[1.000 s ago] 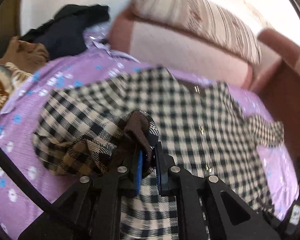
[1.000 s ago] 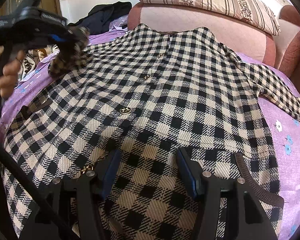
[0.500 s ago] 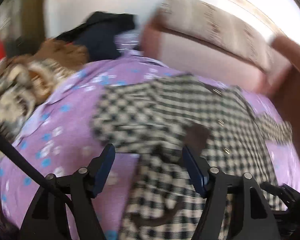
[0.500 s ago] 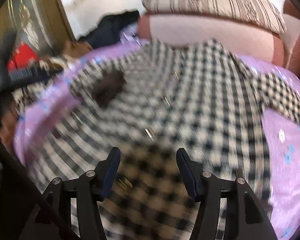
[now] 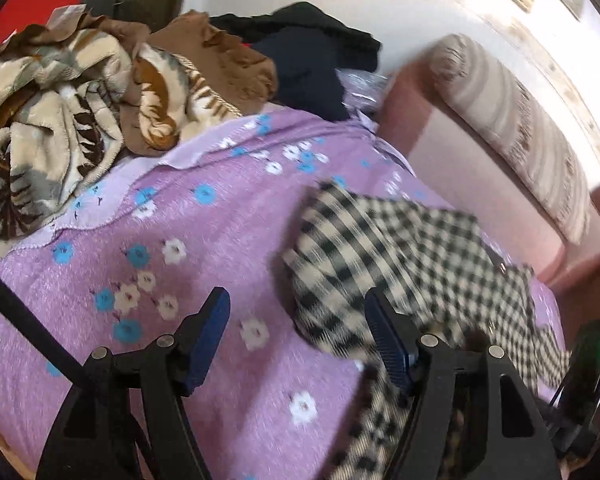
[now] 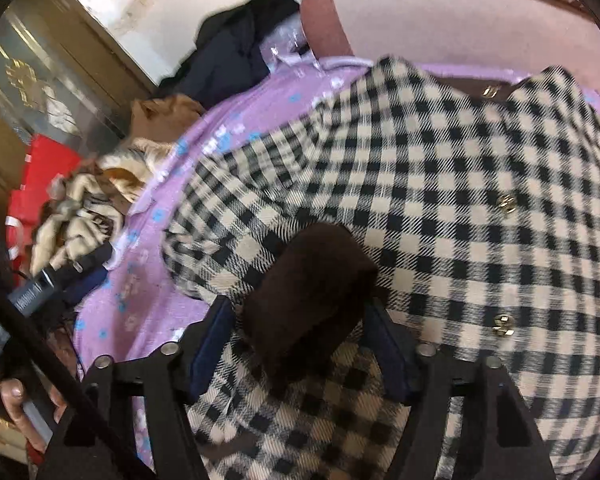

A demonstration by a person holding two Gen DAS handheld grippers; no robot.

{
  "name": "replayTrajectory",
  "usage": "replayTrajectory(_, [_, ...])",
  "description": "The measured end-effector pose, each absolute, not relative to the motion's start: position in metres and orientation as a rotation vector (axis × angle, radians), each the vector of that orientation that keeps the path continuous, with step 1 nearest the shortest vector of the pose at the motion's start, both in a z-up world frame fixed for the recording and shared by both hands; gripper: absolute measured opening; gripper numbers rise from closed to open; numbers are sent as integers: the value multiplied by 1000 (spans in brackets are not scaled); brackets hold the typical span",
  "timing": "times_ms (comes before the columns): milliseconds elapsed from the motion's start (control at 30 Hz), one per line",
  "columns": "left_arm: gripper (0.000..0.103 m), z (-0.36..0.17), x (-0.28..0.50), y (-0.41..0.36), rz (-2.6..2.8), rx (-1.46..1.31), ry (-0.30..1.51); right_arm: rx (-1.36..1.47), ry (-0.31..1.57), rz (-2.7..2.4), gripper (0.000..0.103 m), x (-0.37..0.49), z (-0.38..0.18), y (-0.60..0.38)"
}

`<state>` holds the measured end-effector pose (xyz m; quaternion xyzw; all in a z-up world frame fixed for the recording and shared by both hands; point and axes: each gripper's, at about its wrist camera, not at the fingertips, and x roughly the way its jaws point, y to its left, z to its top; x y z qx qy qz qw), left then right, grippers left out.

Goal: Fold large clothes

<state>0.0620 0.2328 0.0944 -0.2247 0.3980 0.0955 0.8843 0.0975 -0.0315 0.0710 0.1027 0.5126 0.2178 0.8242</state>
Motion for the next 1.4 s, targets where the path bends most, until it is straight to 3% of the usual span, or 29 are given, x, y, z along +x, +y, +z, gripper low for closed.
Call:
replayTrajectory(33, [69,93,66,235,214,-470,828,218,1111,472,19,100,67,-28])
replayTrajectory(67, [69,90,68,238,229,-474,828,227,1137,487,10,102,64,-26])
replayTrajectory(467, [69,77,92,209,172,-441,884,73,950,320,8,103,148,-113])
replayTrajectory(767, [69,69,103,172,91,-393,919,71,918,148,8,87,158,-200])
replayTrajectory(933, [70,60,110,166,87,-399,942,-128,1023,103,9,73,120,-200])
replayTrajectory(1000, [70,56,113,163,102,-377,965,-235,1042,58,12,62,111,-196])
replayTrajectory(1133, [70,64,107,169,138,-338,966,-236,954,51,51,45,142,-186])
replayTrajectory(1167, [70,67,105,173,145,-340,960,-228,907,76,53,43,154,-178])
replayTrajectory(1300, [70,72,96,198,197,-390,946,-145,861,261,52,64,172,-120])
replayTrajectory(1367, [70,71,95,207,217,-409,947,-112,882,339,20,88,165,-77])
replayTrajectory(1400, [70,71,95,211,231,-414,946,-111,888,355,16,99,161,-60])
